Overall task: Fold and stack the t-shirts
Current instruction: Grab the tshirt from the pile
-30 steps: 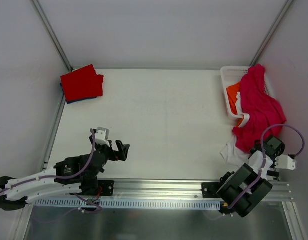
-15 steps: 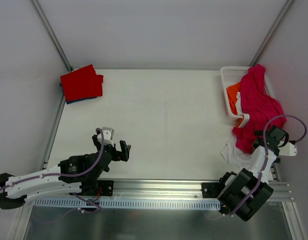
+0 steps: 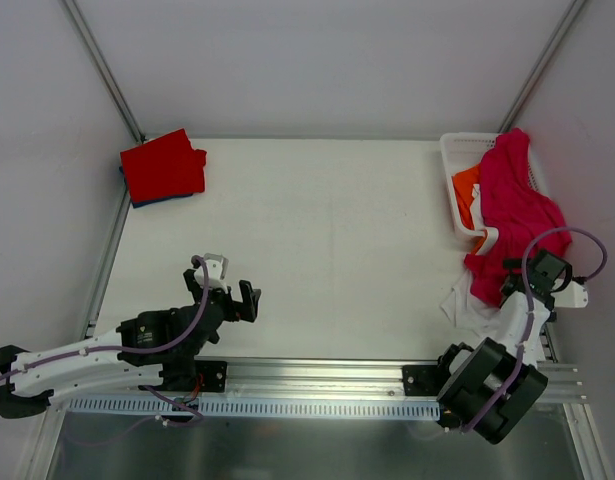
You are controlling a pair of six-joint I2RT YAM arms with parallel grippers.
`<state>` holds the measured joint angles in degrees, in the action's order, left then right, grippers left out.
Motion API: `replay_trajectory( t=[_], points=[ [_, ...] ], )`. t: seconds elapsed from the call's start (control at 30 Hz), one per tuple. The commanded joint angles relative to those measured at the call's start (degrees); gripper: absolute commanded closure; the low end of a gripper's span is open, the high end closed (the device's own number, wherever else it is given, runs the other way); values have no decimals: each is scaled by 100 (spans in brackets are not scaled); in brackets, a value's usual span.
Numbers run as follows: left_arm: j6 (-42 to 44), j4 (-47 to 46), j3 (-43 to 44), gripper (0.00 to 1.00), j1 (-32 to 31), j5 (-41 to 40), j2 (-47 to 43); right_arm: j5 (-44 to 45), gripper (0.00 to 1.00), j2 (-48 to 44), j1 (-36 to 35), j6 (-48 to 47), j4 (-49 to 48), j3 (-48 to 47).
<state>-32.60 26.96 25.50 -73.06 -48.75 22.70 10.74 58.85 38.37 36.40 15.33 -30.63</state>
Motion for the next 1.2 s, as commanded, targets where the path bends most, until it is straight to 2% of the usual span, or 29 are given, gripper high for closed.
replay_trajectory(
  t=[0.0,0.1,0.2,0.67,0.93,1.03,1.1,1.13,1.17],
  points=[
    [-9,-24,236,1,2,-258,173,-29,1,-409,-320,-151,-84,-309],
    [-1,-24,263,1,2,-266,287,182,1,-287,-575,-362,302,-898],
    [-1,-7,280,1,11,-249,323,376,1,-269,-769,-415,515,-1102],
    [8,-24,201,1,11,-222,33,709,0,-31,-770,-177,-232,259],
    [-1,-7,228,1,2,-214,121,780,1,223,-647,-239,-461,339],
    [8,-7,219,1,2,-196,86,710,14,311,-603,-221,-619,409],
    [-1,-7,210,1,2,-196,77,666,27,329,-594,-221,-715,444],
    [8,-7,210,1,11,-196,77,657,35,346,-585,-230,-742,444],
    [8,-15,210,1,2,-187,77,622,50,373,-576,-239,-760,444]
  ],
)
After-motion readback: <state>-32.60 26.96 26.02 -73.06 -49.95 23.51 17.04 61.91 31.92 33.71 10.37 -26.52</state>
